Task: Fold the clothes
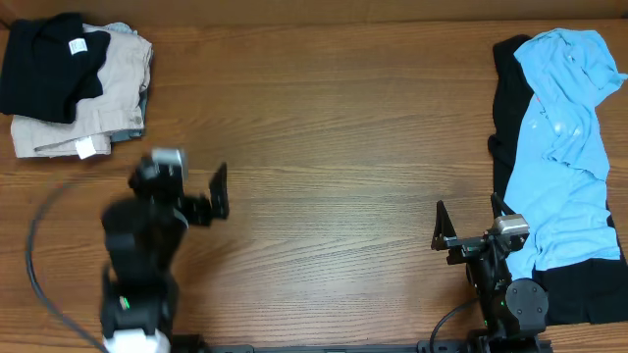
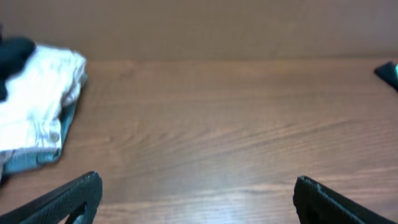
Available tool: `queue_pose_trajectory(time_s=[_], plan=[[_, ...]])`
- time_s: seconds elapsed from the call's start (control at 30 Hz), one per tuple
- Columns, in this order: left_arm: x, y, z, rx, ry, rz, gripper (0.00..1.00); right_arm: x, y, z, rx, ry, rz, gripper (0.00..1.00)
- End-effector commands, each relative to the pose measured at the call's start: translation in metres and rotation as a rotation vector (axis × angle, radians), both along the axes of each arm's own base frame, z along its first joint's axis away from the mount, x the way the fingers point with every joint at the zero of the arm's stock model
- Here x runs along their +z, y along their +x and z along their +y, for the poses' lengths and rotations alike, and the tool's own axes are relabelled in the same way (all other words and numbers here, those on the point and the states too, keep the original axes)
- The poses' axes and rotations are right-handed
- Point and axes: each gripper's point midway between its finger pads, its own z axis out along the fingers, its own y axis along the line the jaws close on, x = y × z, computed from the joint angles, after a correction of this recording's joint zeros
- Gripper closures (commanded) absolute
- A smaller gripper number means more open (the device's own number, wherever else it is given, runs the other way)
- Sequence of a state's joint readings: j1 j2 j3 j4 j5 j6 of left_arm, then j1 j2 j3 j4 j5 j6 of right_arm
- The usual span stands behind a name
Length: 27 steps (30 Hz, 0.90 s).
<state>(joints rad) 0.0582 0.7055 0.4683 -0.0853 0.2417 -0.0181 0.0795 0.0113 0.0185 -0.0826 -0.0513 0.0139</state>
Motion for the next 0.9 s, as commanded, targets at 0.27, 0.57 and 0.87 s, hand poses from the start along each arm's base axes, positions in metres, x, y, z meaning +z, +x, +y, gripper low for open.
queue_pose_trajectory(time_s=[0.27,0.57,0.87], plan=[[-0.058,-0.047,-0.003,-0.015,0.056,-0.193,0.00,-0.002,0.000,0.000,-0.003,-0.003,-0.002,0.00],[-0.050,-0.057,0.004,0.033,0.070,-0.263,0.00,-0.002,0.000,0.000,-0.003,-0.003,-0.002,0.00],[-0.047,-0.057,0.002,0.023,0.070,-0.275,0.00,-0.002,0.000,0.000,-0.003,-0.003,-0.002,0.00]])
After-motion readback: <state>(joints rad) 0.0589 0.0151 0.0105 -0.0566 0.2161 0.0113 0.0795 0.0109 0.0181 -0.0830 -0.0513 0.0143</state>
